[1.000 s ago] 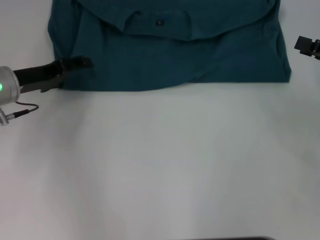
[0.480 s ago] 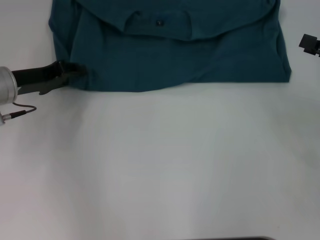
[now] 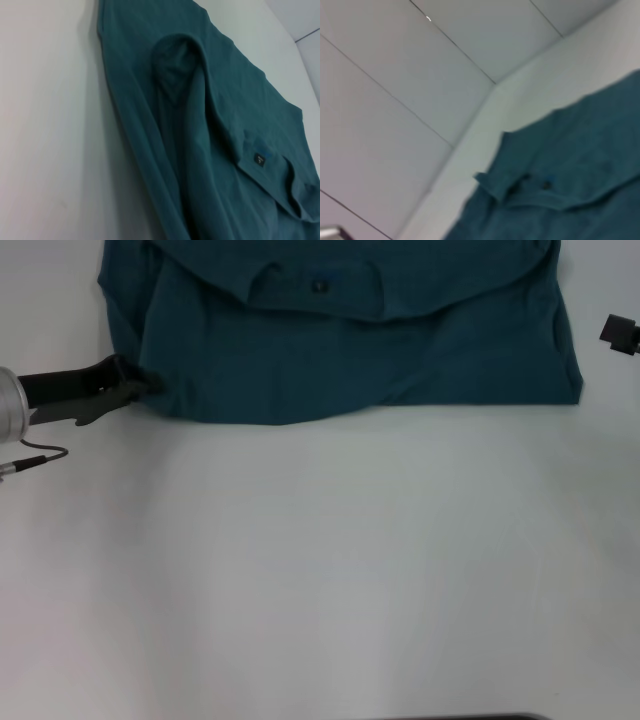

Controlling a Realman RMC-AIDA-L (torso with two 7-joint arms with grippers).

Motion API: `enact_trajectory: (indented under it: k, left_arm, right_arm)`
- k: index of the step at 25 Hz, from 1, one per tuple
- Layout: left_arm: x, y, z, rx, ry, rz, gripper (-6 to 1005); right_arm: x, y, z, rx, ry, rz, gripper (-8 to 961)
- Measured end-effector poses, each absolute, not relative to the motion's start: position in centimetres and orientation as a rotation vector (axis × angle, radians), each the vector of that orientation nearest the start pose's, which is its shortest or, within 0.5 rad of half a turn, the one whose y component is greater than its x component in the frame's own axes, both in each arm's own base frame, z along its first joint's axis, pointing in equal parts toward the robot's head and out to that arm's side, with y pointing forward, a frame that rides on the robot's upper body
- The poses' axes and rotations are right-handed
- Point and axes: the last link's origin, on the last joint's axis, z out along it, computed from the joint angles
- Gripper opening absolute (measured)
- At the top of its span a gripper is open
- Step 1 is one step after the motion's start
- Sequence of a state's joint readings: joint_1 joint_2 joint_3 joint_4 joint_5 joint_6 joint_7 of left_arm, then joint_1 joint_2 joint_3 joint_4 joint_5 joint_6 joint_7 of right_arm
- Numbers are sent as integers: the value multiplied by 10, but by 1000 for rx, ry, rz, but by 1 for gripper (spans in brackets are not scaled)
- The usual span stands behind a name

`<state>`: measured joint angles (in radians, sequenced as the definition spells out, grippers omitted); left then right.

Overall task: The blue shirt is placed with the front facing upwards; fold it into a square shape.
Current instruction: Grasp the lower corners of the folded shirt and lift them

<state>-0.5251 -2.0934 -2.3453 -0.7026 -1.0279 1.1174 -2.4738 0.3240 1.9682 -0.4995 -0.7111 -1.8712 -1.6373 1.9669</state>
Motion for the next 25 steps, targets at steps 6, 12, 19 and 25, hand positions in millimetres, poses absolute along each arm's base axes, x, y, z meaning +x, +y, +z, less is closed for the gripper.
enact_trajectory:
  k: [6,12,19,25]
  left_arm:
    - [-297,366,-1,-1948,-1913,-590,9]
    - [-287,364,5,-1998,-1923,-604,7]
    - [-277,365,13,-2030,-1931,-616,6]
    - [-277,364,18,-2034,-1937,-615,7]
  right_arm:
    - [350,302,107,-2159,1512,743,762]
    - [346,328,118,-2130,1569,614,762]
    - [334,357,114,-2162,1530,435,762]
    - [330,369,100,-2178,1550,281,761]
